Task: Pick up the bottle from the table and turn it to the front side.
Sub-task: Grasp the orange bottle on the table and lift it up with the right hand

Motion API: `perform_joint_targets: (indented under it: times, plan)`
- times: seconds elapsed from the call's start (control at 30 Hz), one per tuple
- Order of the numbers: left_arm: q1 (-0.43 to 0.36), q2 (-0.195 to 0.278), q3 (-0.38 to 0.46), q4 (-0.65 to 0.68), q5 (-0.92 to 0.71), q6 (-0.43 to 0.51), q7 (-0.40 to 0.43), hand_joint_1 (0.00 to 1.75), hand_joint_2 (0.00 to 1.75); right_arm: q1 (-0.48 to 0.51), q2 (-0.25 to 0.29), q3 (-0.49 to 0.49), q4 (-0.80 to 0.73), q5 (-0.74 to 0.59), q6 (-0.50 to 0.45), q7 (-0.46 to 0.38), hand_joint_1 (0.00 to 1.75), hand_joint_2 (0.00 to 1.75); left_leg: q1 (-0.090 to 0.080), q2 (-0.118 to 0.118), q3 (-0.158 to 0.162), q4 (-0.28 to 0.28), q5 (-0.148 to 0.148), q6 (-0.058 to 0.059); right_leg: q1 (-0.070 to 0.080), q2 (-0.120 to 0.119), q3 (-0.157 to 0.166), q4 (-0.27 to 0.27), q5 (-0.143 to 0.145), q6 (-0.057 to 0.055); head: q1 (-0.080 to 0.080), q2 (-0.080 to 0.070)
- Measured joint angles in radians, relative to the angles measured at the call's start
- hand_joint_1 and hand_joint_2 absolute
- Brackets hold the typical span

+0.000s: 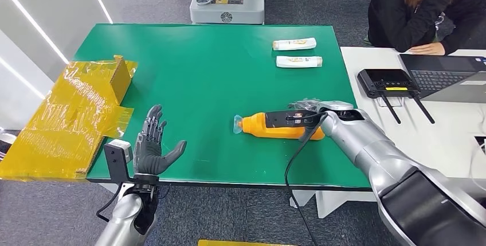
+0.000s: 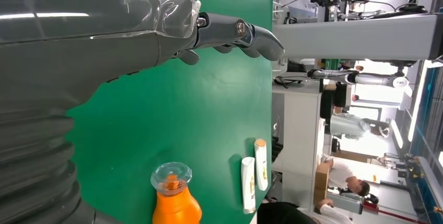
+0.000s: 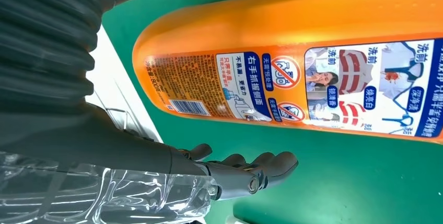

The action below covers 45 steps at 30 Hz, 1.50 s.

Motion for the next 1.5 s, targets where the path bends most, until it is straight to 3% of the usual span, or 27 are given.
perform_joint_targets:
  times: [0.3,1.0,1.07,1.13,1.17,1.23,1.4,1.5]
  plan:
    - [-0.004,-0.002,0.000,0.020,0.000,-0.004,-0.018,0.00,1.75,0.053,-0.002,0.013,0.006,0.006,-0.073,-0.049,0.00,1.75,0.000,0.000,0.000,0.000,0.000,0.000,0.000,0.000,0.000,0.000,0.000,0.000,0.000,0.000]
    - [-0.013,-0.026,0.000,0.031,0.013,0.000,-0.008,0.00,1.75,0.065,-0.032,0.040,0.008,0.010,-0.031,-0.068,0.03,1.75,0.000,0.000,0.001,0.000,0.000,0.000,0.000,0.000,0.001,-0.001,0.000,0.000,0.000,0.000]
    - [-0.013,-0.026,0.000,0.031,0.013,0.001,-0.008,0.00,1.75,0.066,-0.033,0.042,0.008,0.009,-0.031,-0.069,0.56,1.75,0.000,0.000,0.001,0.000,0.000,0.000,0.000,0.000,0.001,-0.001,0.000,0.000,0.000,0.000]
    - [-0.013,-0.026,0.000,0.031,0.014,0.001,-0.007,0.00,1.75,0.068,-0.034,0.043,0.007,0.009,-0.032,-0.068,1.20,1.75,0.000,0.000,0.001,0.000,0.000,0.000,0.000,0.000,0.001,-0.001,0.000,0.000,0.000,0.000]
    - [-0.012,-0.026,0.000,0.031,0.014,0.002,-0.007,0.00,1.75,0.069,-0.034,0.043,0.007,0.009,-0.032,-0.067,1.31,1.75,0.000,0.000,0.001,0.000,0.000,0.000,0.000,0.000,0.001,-0.001,0.000,0.000,0.000,0.000]
    - [-0.010,-0.026,0.000,0.031,0.016,0.003,-0.006,0.00,1.75,0.072,-0.035,0.045,0.007,0.010,-0.033,-0.066,1.40,1.75,0.000,0.000,0.001,0.000,0.000,0.000,0.000,0.000,0.001,-0.001,0.000,0.000,0.000,0.000]
    - [-0.001,-0.027,0.000,0.031,0.017,0.004,-0.005,0.00,1.75,0.073,-0.039,0.047,0.006,0.010,-0.036,-0.066,1.39,1.75,0.000,0.000,0.001,0.000,0.000,0.000,0.000,0.000,0.001,-0.001,0.000,0.000,0.000,0.000]
    - [0.001,-0.029,0.000,0.031,0.017,0.004,-0.005,0.00,1.75,0.073,-0.040,0.047,0.006,0.010,-0.037,-0.066,1.56,1.75,0.000,0.000,0.001,0.000,0.000,0.000,0.000,0.000,0.001,-0.001,0.000,0.000,0.000,0.000]
